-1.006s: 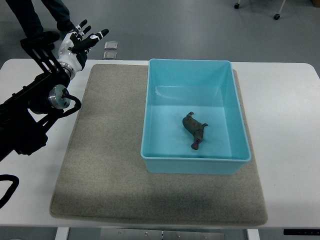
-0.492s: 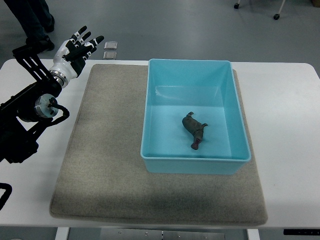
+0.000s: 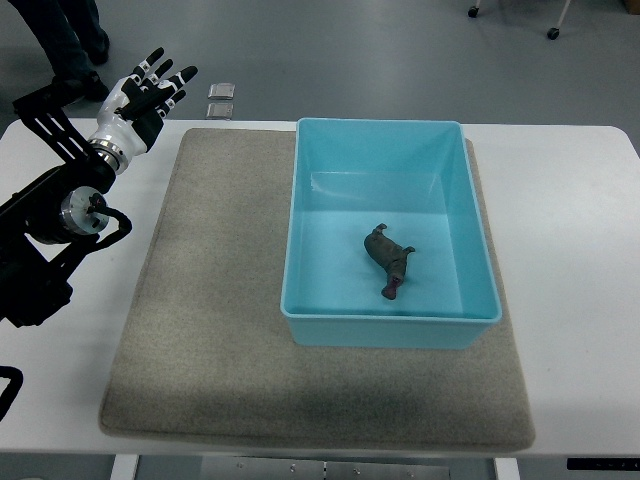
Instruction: Place brown hippo in blue box with left hand
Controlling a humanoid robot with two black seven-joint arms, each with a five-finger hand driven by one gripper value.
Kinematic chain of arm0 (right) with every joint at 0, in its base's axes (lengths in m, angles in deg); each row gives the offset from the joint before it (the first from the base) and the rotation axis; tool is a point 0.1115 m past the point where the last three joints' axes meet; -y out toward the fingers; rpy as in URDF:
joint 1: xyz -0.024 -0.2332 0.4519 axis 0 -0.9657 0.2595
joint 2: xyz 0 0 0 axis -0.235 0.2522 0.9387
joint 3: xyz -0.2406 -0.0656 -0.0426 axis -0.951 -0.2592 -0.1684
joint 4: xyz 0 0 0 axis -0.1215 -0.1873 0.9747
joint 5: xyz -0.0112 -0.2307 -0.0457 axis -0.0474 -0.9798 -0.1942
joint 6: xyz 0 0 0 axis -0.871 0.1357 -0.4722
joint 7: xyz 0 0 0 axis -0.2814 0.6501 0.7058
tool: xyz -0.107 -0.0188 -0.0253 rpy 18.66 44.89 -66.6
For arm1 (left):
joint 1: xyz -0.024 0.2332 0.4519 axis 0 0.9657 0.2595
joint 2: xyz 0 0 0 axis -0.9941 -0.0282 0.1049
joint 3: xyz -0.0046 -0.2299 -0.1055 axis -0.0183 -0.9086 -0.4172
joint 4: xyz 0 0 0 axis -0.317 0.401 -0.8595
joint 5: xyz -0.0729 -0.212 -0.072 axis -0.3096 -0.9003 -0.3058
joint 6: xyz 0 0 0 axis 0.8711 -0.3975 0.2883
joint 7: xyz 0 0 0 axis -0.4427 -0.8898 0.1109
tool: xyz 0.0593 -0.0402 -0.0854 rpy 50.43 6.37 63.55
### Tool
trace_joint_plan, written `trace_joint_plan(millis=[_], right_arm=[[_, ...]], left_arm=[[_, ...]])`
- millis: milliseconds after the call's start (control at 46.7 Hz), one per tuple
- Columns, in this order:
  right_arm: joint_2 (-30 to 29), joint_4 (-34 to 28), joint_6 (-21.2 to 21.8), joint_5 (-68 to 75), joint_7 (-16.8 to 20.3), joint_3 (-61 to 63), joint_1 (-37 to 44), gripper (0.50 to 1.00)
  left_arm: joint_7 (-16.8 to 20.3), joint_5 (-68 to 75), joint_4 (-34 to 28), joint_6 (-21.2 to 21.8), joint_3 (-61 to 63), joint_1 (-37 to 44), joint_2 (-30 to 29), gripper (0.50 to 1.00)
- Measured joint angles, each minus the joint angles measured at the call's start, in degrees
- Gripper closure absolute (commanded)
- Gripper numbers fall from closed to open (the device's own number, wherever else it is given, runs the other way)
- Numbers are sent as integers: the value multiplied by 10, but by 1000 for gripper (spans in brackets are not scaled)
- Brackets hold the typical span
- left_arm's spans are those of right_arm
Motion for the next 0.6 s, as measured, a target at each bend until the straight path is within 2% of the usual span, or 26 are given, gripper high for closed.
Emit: trace_joint_plan(millis=[300,599], right_arm=[[0,0,0,0,0,0,0,564],[0,0,0,0,0,0,0,564]], left_arm=[[0,-1,-37,-32,-31,0,2,506],[5,-1,-33,-33,-37,3,5,506]])
